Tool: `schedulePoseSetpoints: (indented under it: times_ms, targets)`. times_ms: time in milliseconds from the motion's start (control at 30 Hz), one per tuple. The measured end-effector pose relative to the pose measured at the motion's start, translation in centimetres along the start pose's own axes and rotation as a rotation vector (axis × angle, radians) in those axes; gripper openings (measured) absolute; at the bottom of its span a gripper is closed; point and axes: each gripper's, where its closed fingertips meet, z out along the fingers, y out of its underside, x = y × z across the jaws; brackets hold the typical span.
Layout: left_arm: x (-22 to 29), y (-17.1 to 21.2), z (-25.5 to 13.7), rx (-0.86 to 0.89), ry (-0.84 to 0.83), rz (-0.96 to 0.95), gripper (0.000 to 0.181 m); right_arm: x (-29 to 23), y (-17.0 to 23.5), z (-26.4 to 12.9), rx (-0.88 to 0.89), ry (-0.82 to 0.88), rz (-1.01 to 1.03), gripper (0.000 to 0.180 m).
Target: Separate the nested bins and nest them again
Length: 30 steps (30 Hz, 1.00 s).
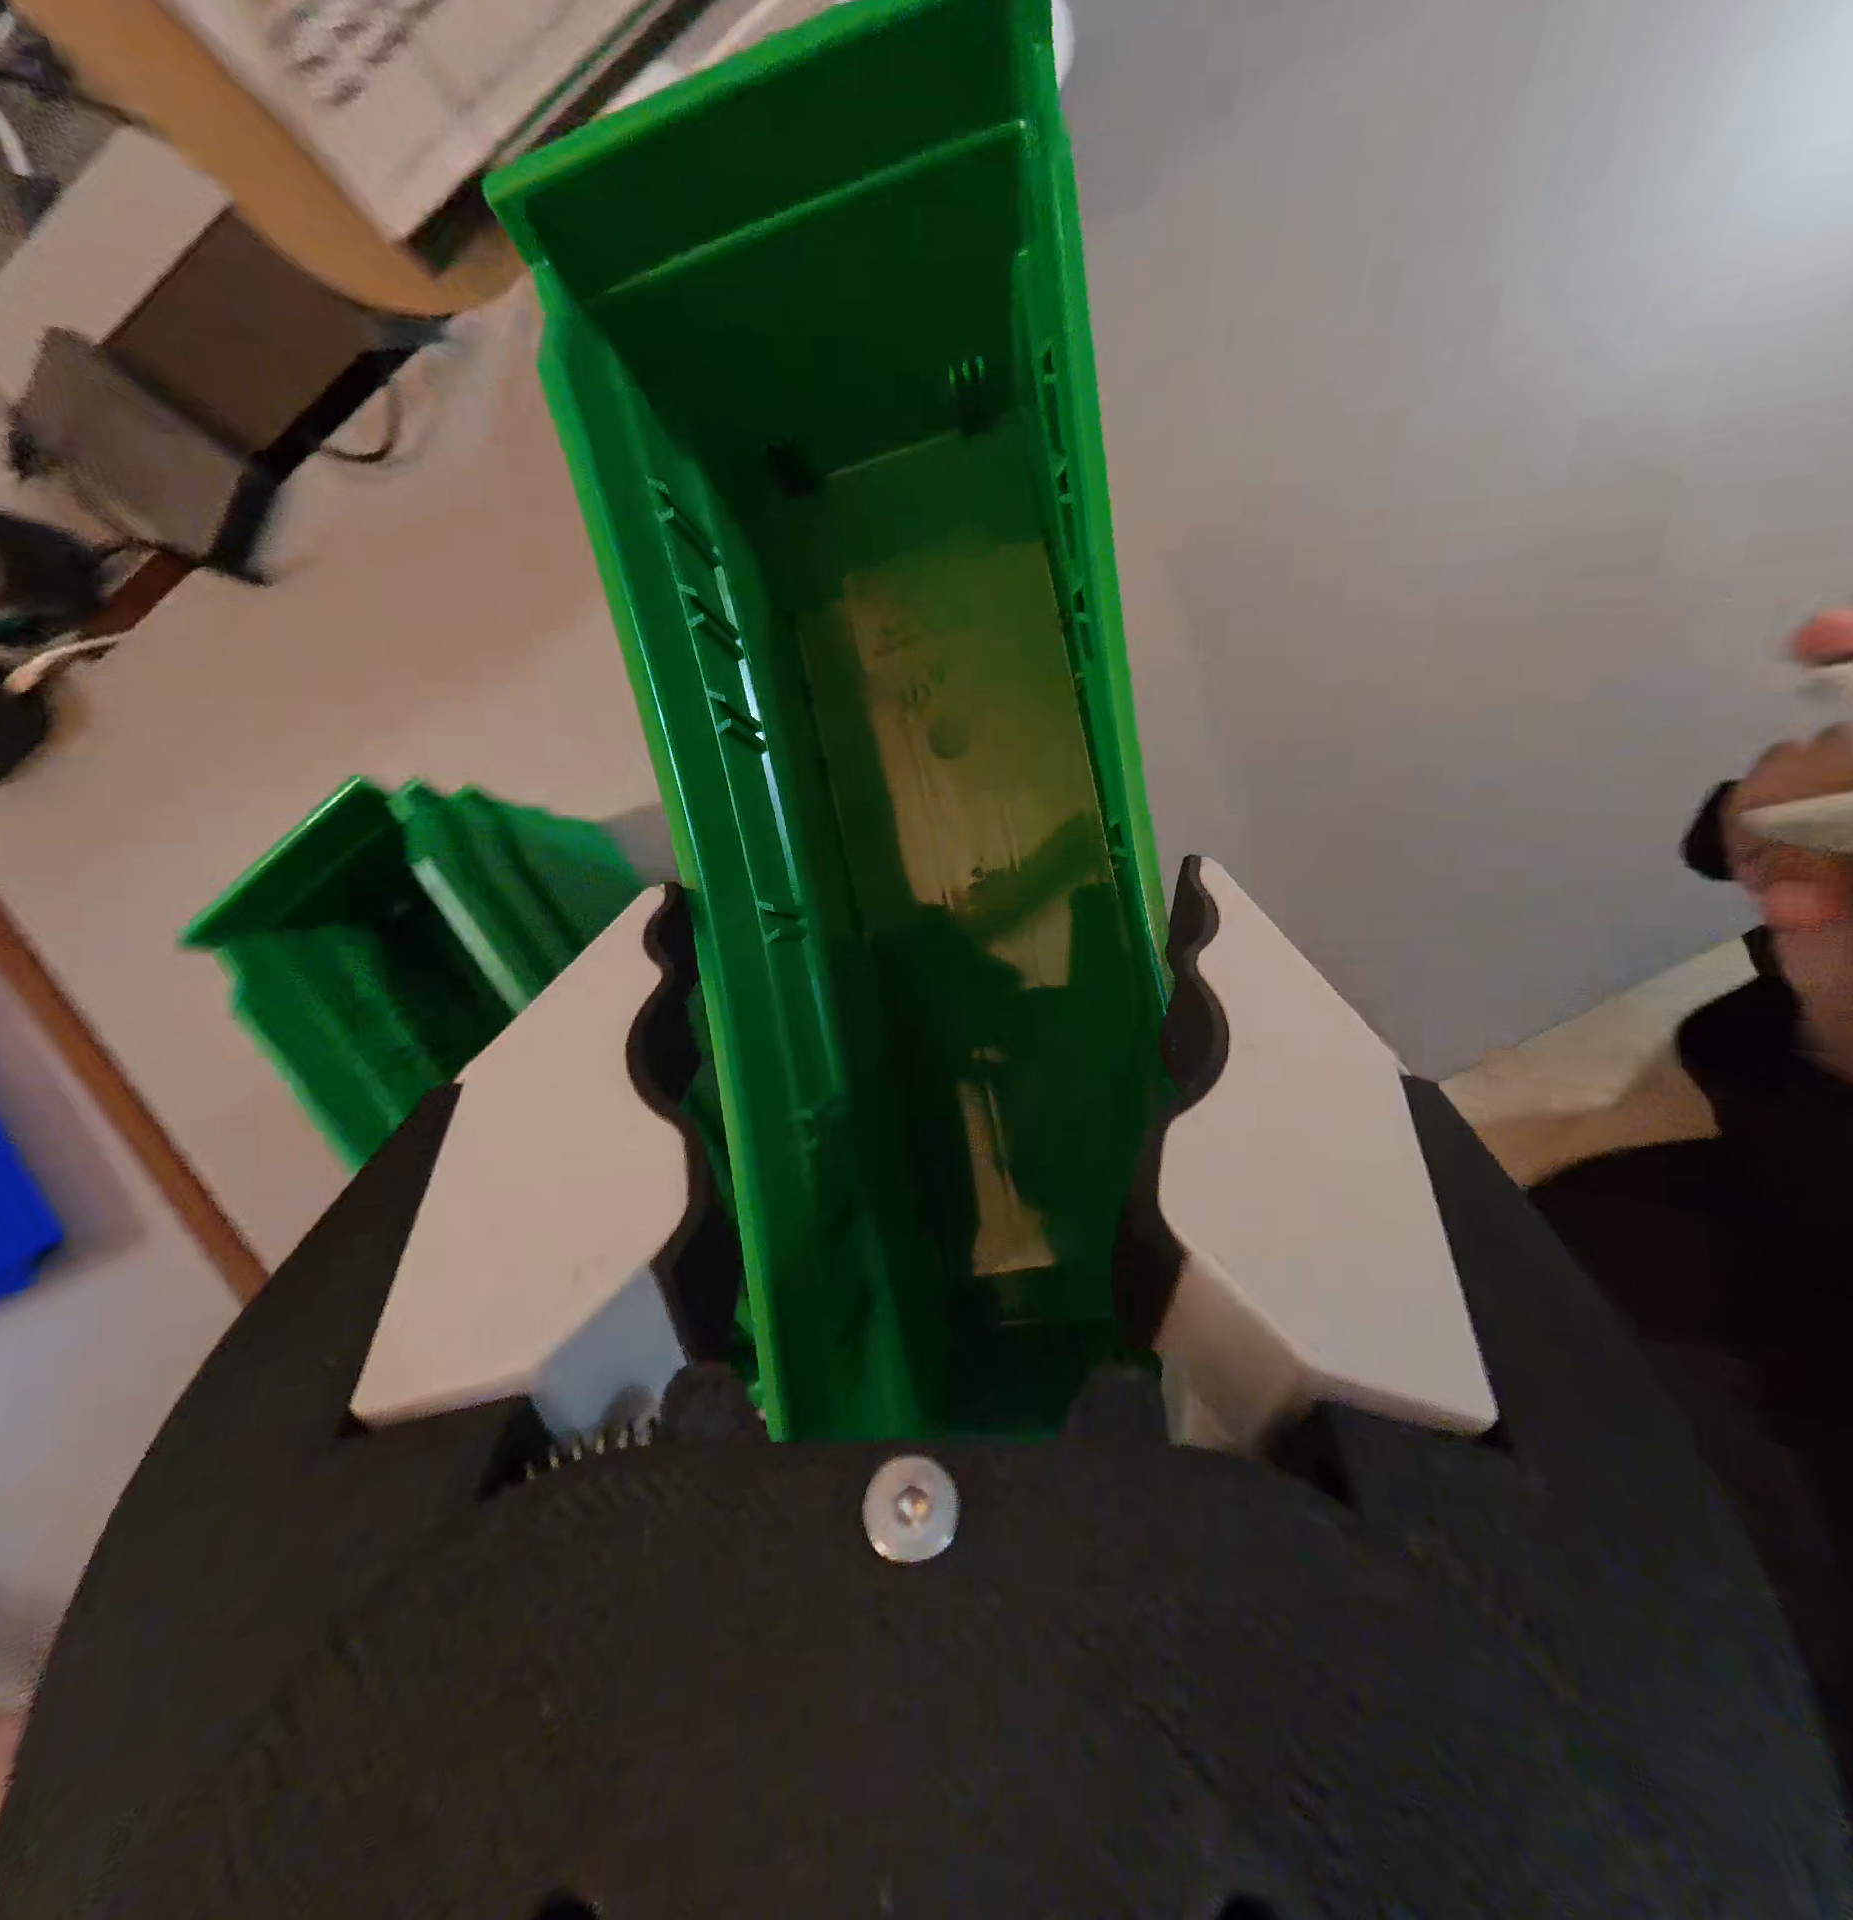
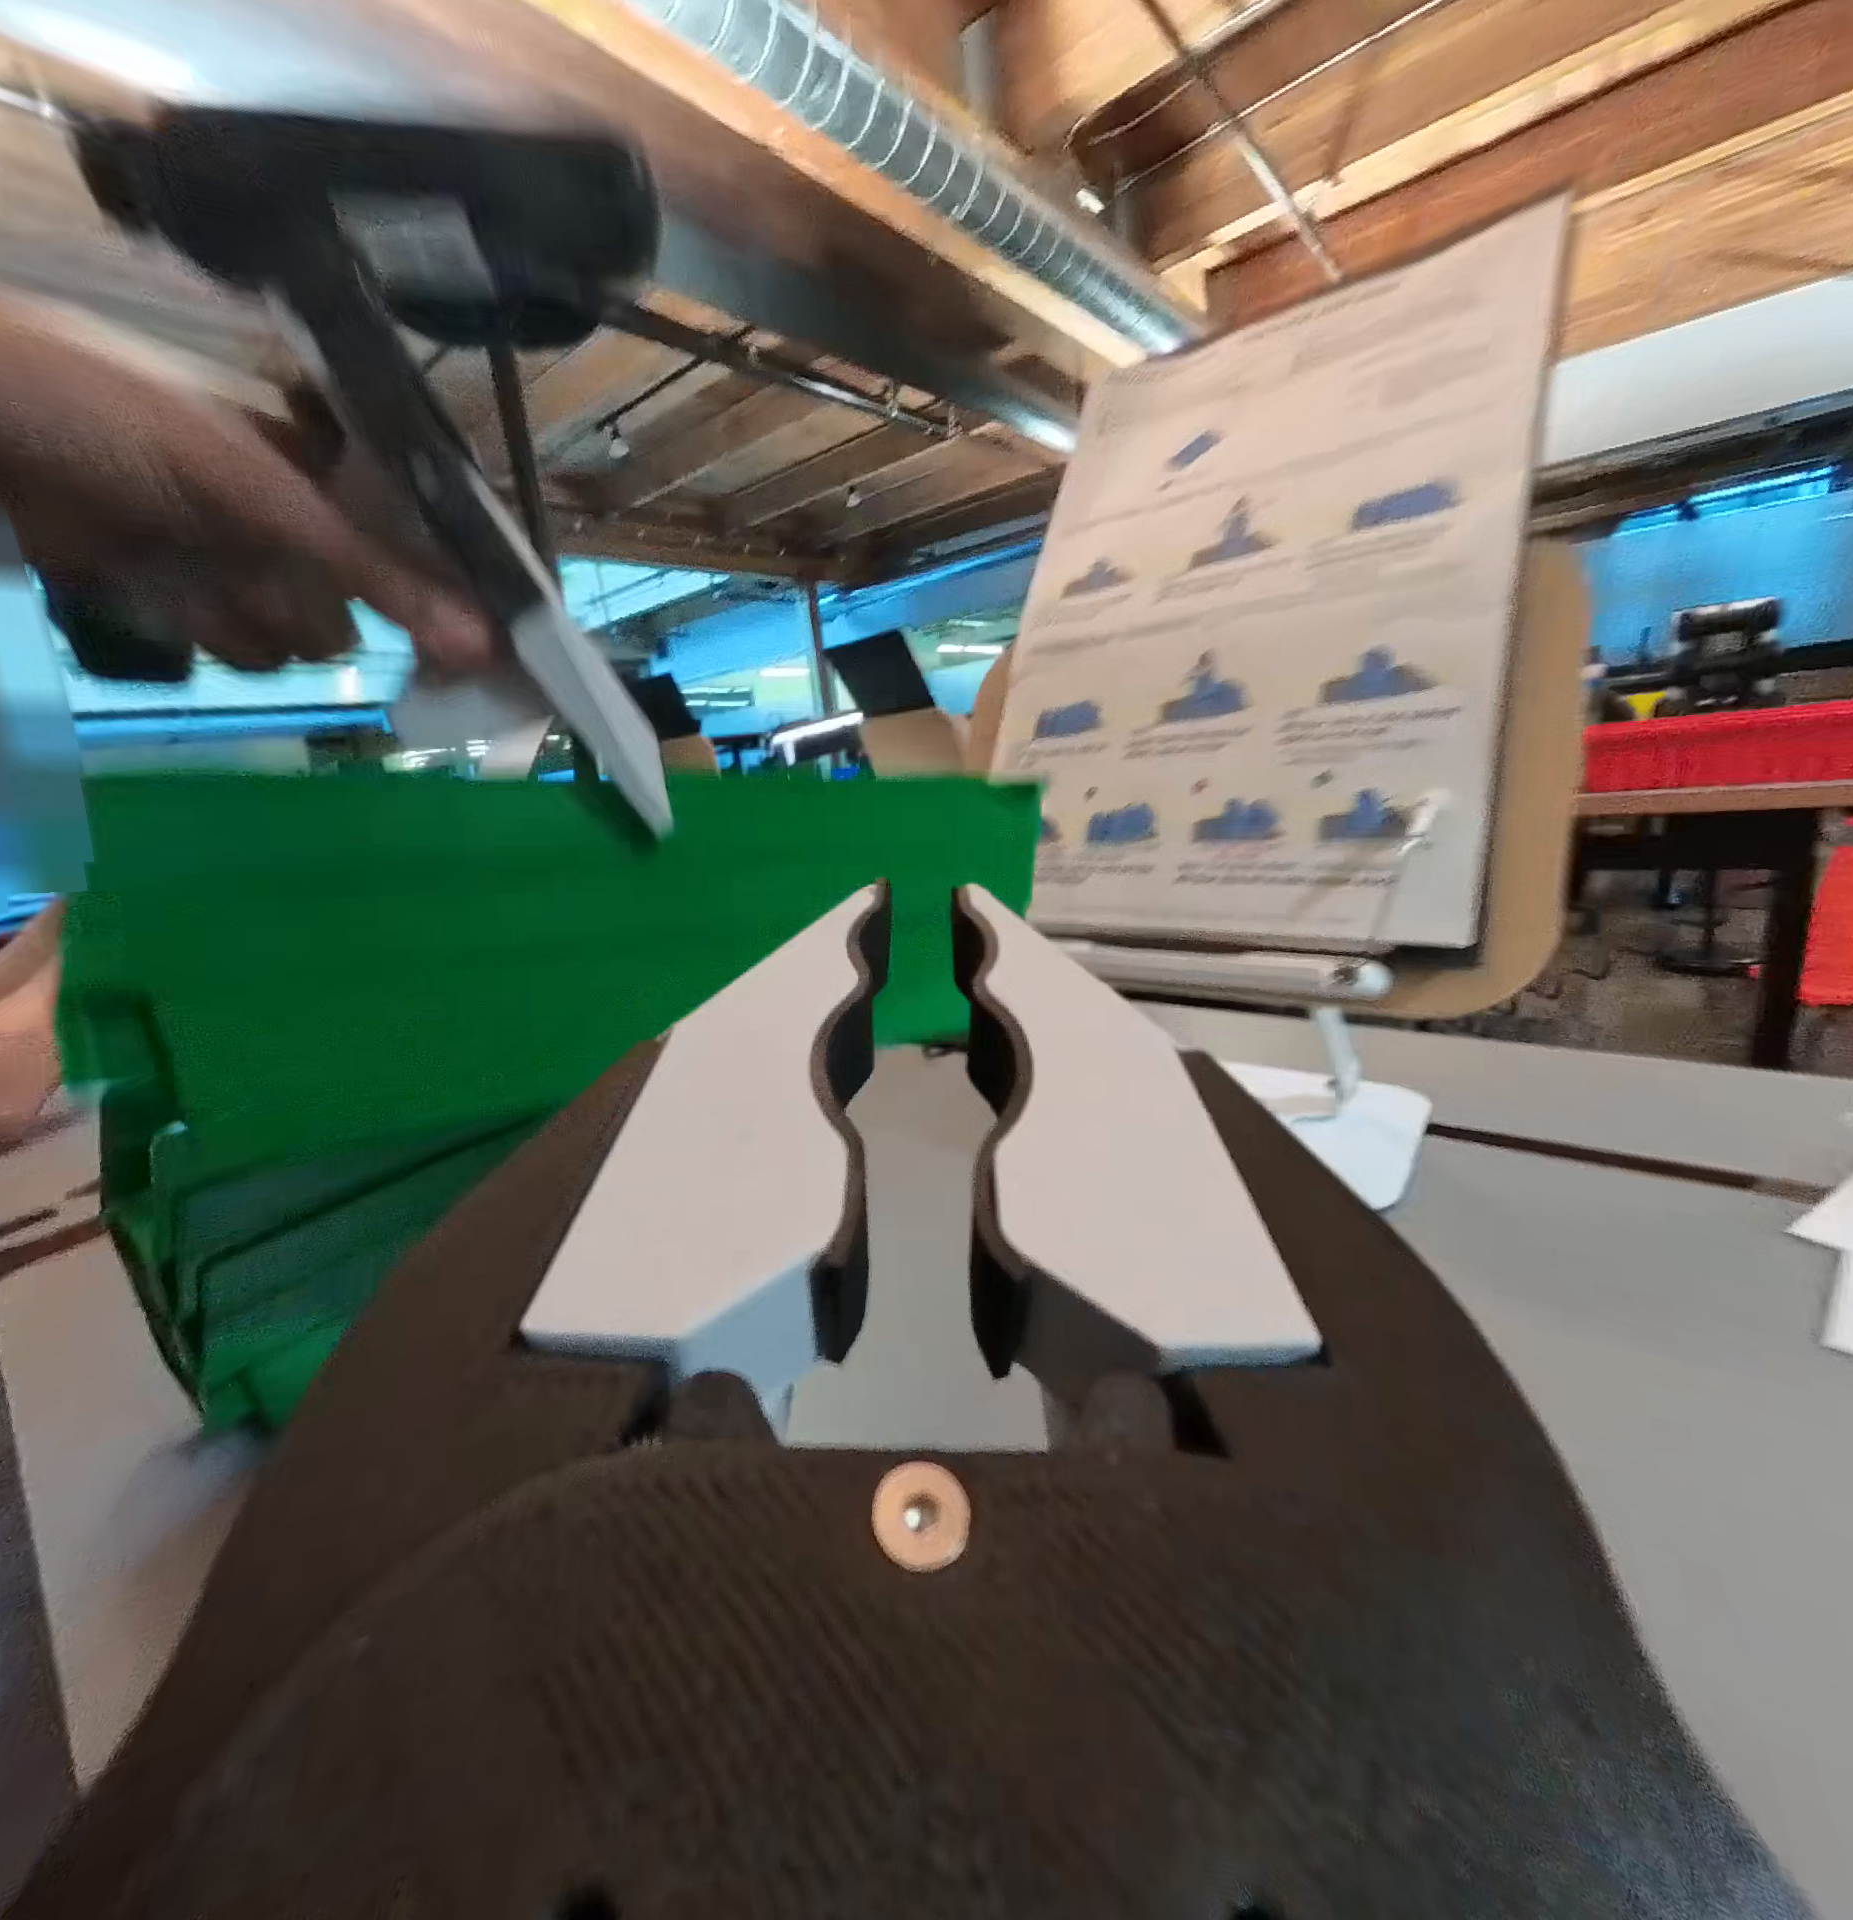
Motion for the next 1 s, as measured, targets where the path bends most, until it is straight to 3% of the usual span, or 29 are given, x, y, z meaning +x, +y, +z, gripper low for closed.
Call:
schedulePoseSetpoints:
  times_ms: [133,267,467,1000]
  targets:
    - [3.3,-1.7,5.5,-0.041,0.045,0.024,0.093,2.6,-5.5,-2.5,0.089,0.042,0.002,0.013]
    - [4.8,-1.7,10.3,-0.07,0.074,0.001,0.093,4.3,-6.5,-4.6,0.168,0.101,-0.028,0.009]
    - [3.1,-0.3,13.5,-0.056,-0.004,-0.027,0.092,5.5,-2.5,-3.5,0.06,0.104,-0.013,0.011]
    - [-3.7,8.5,13.1,-0.037,-0.192,-0.245,0.095,4.5,8.2,0.1,-0.18,0.075,-0.172,0.011]
